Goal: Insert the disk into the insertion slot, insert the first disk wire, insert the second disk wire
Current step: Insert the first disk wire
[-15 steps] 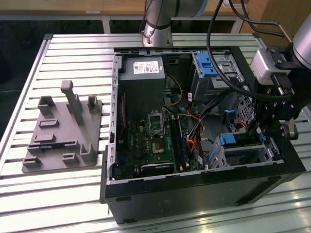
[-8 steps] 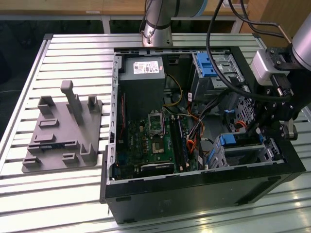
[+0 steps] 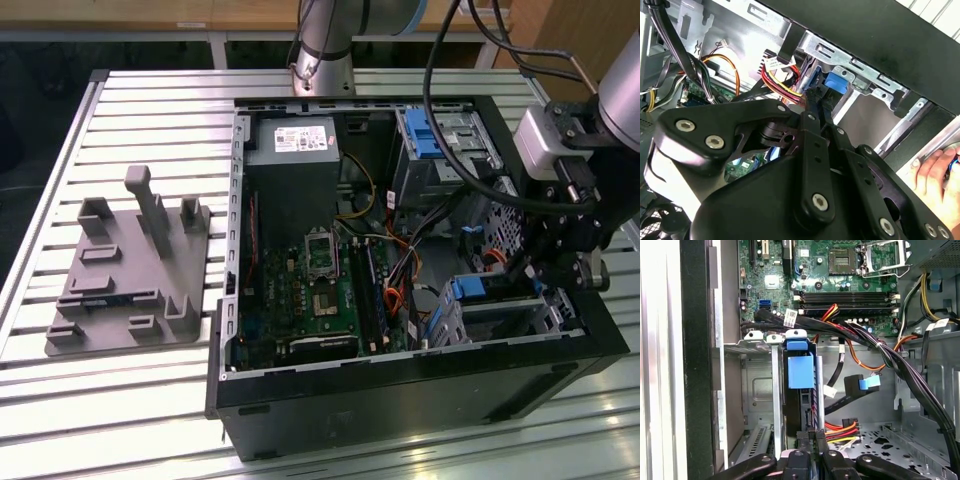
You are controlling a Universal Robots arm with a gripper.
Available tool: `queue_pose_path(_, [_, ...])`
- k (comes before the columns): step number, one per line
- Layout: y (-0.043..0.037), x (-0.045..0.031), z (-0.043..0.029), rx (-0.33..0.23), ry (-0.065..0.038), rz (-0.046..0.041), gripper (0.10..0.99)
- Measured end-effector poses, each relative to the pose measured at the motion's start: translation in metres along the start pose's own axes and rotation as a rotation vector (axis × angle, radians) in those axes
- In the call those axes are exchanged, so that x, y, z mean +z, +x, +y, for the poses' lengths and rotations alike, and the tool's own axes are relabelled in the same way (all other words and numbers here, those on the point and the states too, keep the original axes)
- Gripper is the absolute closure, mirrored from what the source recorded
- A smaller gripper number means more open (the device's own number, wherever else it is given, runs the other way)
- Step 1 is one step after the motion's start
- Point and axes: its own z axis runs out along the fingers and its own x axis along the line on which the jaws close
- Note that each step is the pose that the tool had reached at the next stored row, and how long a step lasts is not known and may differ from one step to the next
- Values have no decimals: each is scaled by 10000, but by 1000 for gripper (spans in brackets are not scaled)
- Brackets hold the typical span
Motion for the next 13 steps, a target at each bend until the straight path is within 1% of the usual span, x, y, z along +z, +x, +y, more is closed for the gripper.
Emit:
queue_pose_path(3, [1, 7, 0, -1, 1, 5, 925])
queue_pose_path(4, [1, 13, 2, -1, -2, -7, 914])
queue_pose_path(5, [1, 13, 4, -1, -1, -8, 855])
queue_pose_path(6, [0, 2, 5, -1, 0, -1, 855])
queue_pose_path(7, [-2, -15, 7, -2, 0, -3, 792])
queue_pose_path(8, [-6, -40, 10, -1, 0, -3, 792])
queue_pose_path(9, [-11, -75, 13, -2, 2, 0, 729])
queue_pose_path(13, [-31, -256, 21, 0, 11, 2, 729])
